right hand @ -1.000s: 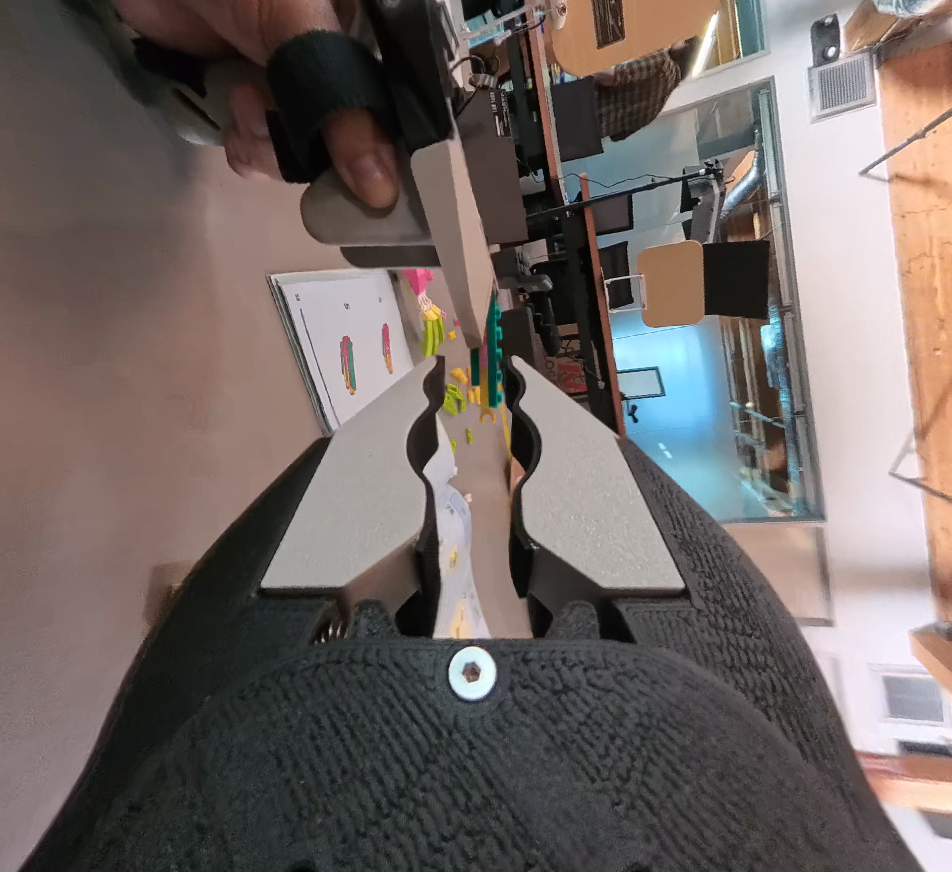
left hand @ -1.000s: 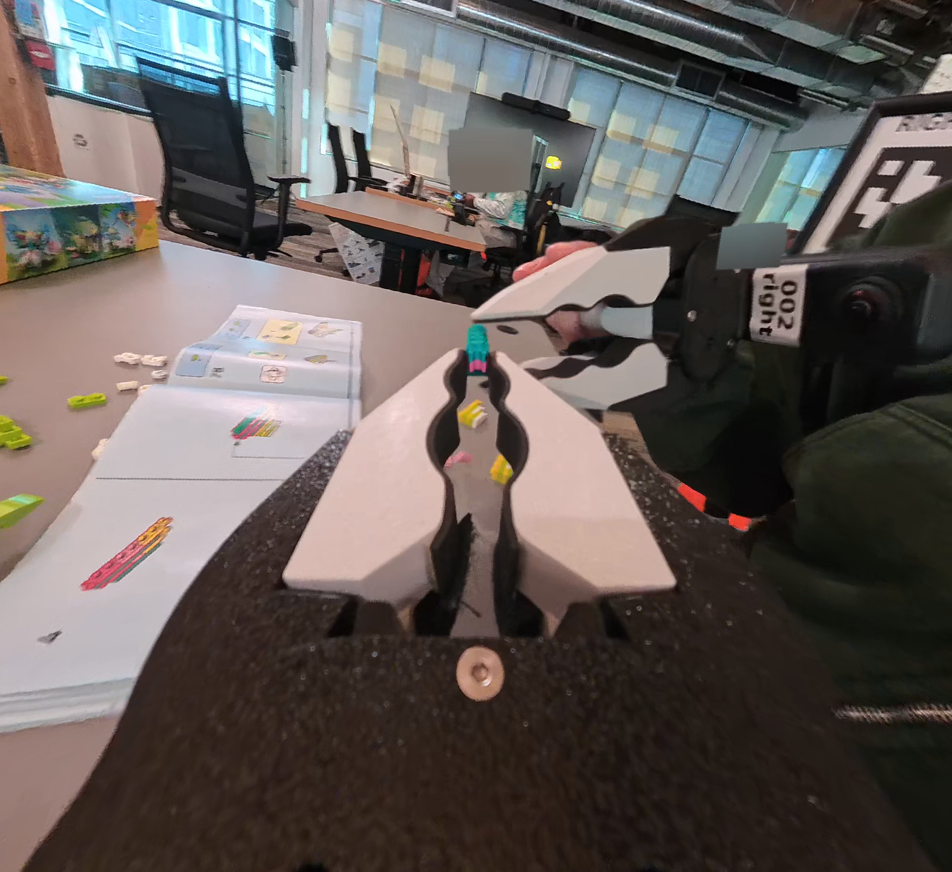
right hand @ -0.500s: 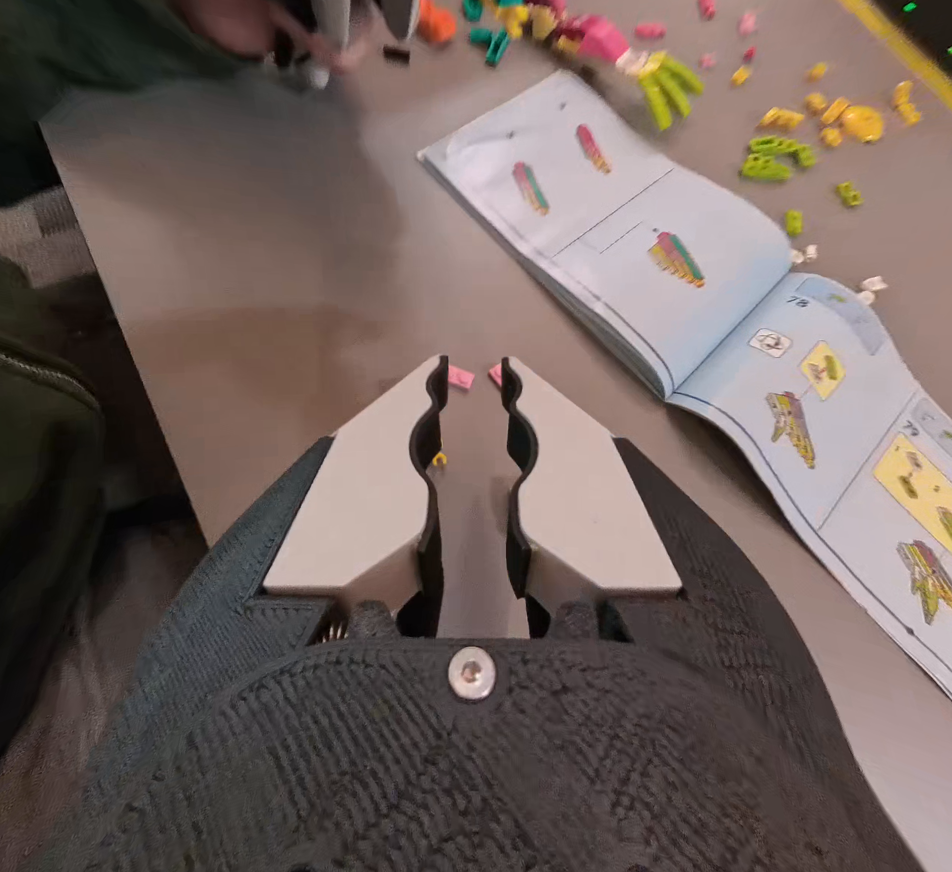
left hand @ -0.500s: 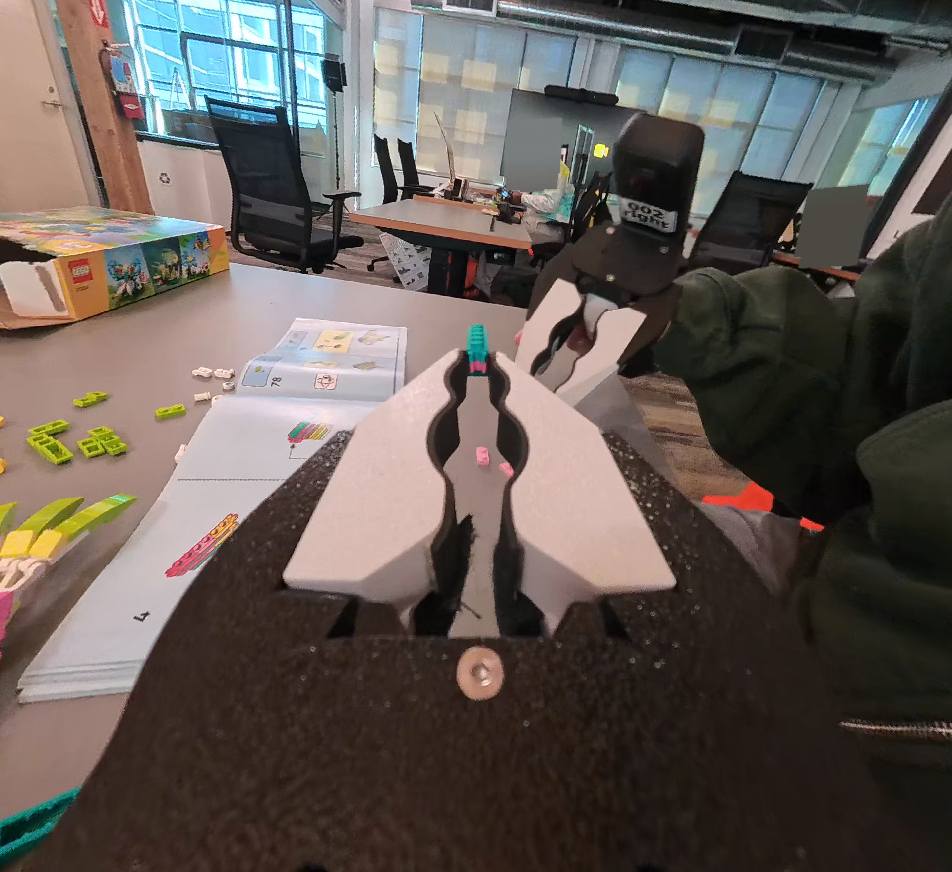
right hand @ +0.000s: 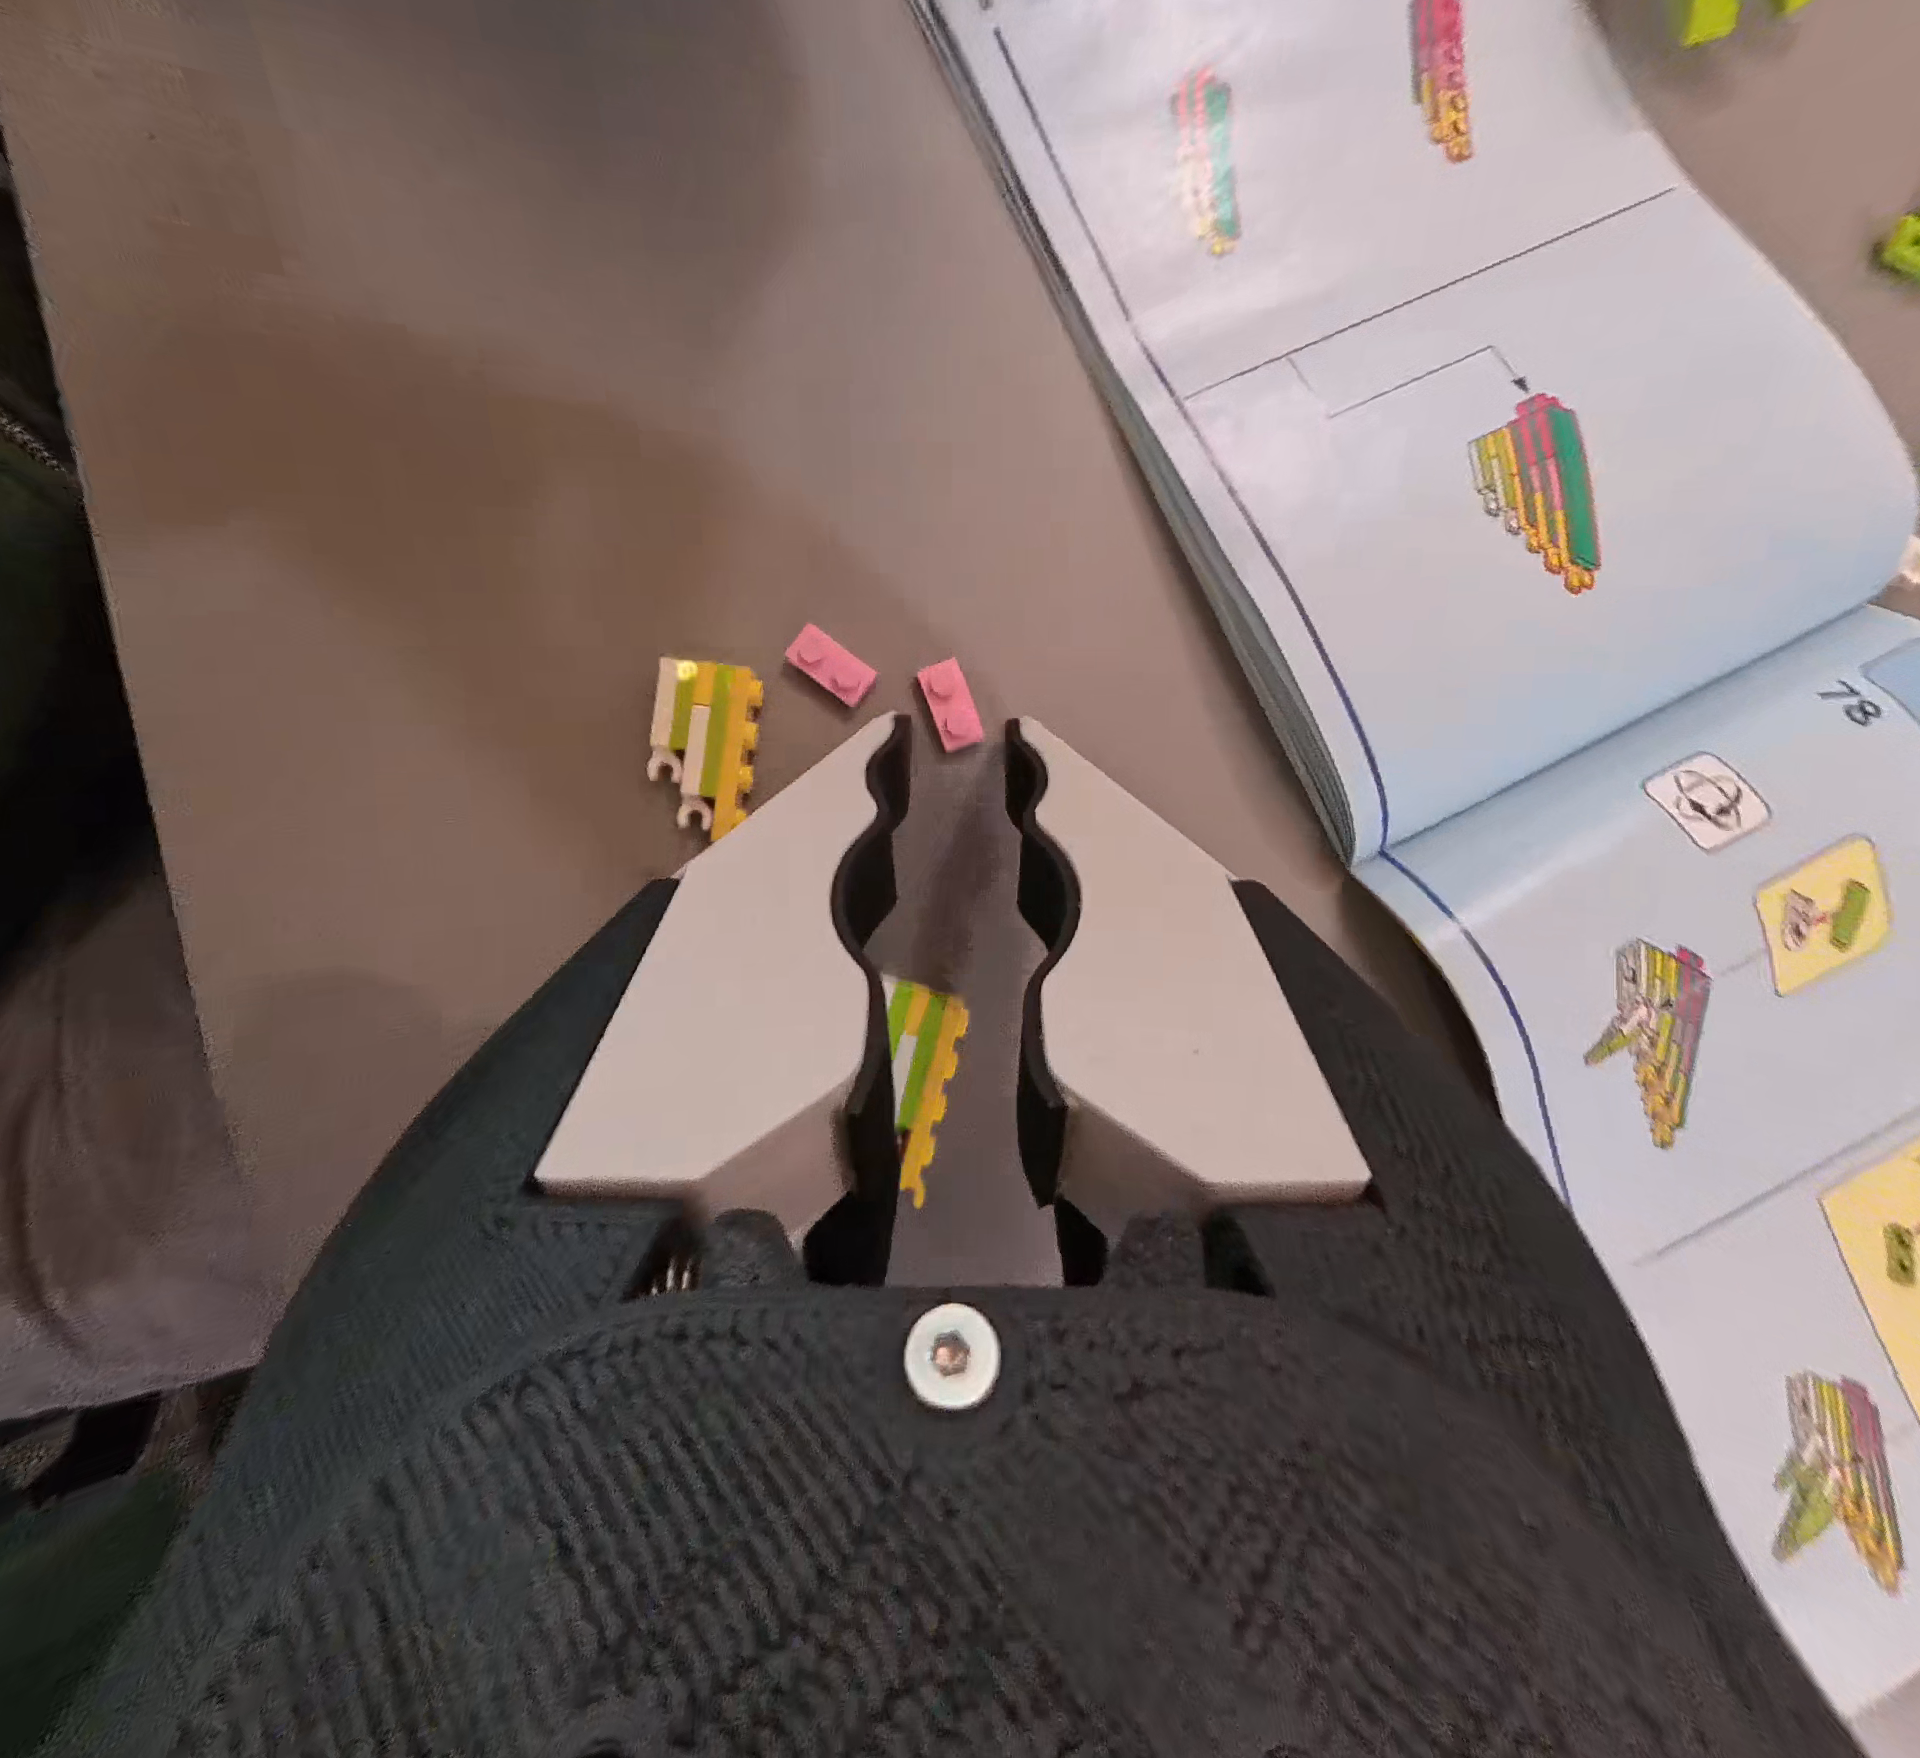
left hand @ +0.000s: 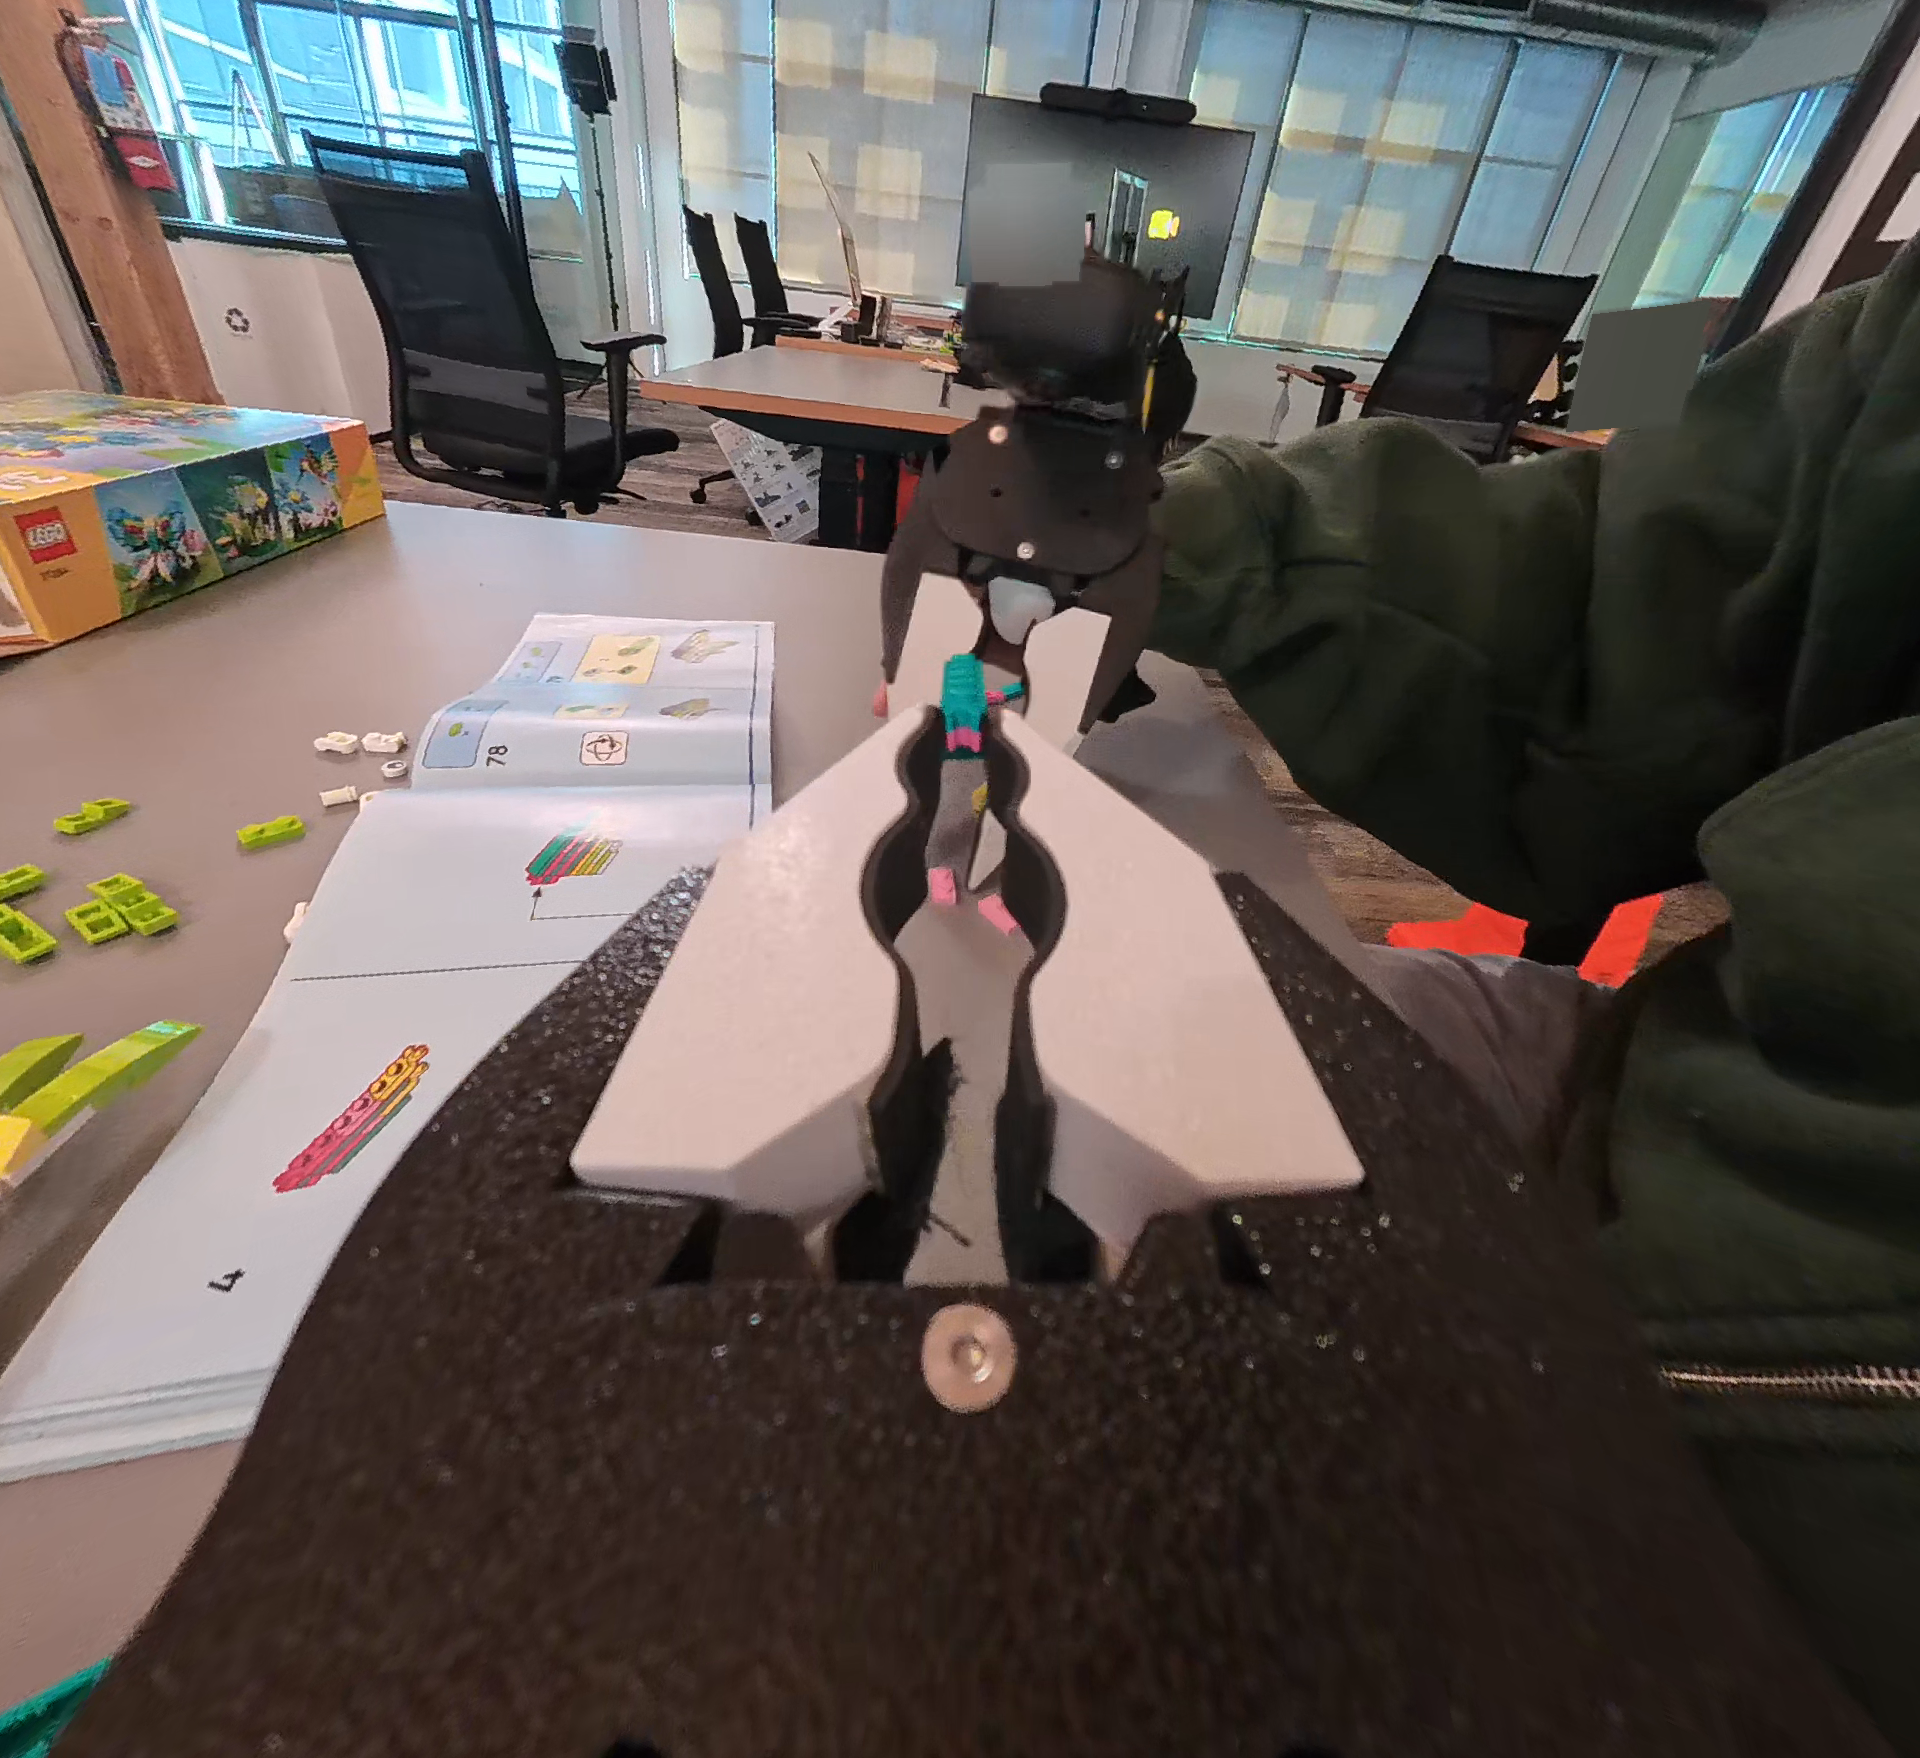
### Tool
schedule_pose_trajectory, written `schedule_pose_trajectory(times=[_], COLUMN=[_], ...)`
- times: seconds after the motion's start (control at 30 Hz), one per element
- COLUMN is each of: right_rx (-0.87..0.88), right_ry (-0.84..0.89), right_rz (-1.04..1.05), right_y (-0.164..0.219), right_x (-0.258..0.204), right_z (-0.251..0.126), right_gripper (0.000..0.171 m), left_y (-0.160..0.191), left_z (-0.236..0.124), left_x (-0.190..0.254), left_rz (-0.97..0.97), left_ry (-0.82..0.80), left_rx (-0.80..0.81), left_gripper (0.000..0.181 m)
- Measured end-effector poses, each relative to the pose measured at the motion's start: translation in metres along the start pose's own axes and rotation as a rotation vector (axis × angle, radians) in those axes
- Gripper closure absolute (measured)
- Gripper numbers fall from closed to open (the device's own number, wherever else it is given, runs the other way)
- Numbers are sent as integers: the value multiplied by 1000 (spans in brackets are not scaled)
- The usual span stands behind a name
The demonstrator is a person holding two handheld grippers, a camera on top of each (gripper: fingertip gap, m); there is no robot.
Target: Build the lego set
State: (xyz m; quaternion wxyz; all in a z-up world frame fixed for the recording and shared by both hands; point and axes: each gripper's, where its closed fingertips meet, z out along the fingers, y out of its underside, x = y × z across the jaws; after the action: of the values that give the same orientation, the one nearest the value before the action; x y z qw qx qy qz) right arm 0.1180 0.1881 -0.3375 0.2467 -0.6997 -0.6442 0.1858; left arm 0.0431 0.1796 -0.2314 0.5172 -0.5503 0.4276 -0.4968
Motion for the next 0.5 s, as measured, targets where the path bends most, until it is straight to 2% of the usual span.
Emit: schedule_pose_trajectory(times=[0.1,0.17,0.23,0.33,0.5], right_rx=[19,24,219,449,368], right_ry=[-26,65,100,25,-63], right_rz=[18,10,52,79,5], right_y=[-3,-8,-44,-95,-116], right_x=[1,15,21,7,-18], right_z=[3,-5,-27,-58,-52], right_gripper=[158,161,164,165,165], left_y=[1,1,2,6,9], left_z=[1,1,1,4,7], left_x=[1,1,2,6,11], left_rz=[5,21,53,97,121], left_ry=[5,-2,-10,-4,14], left_rx=[-3,-6,-18,-44,-56], left_gripper=[175,175,175,175,175])
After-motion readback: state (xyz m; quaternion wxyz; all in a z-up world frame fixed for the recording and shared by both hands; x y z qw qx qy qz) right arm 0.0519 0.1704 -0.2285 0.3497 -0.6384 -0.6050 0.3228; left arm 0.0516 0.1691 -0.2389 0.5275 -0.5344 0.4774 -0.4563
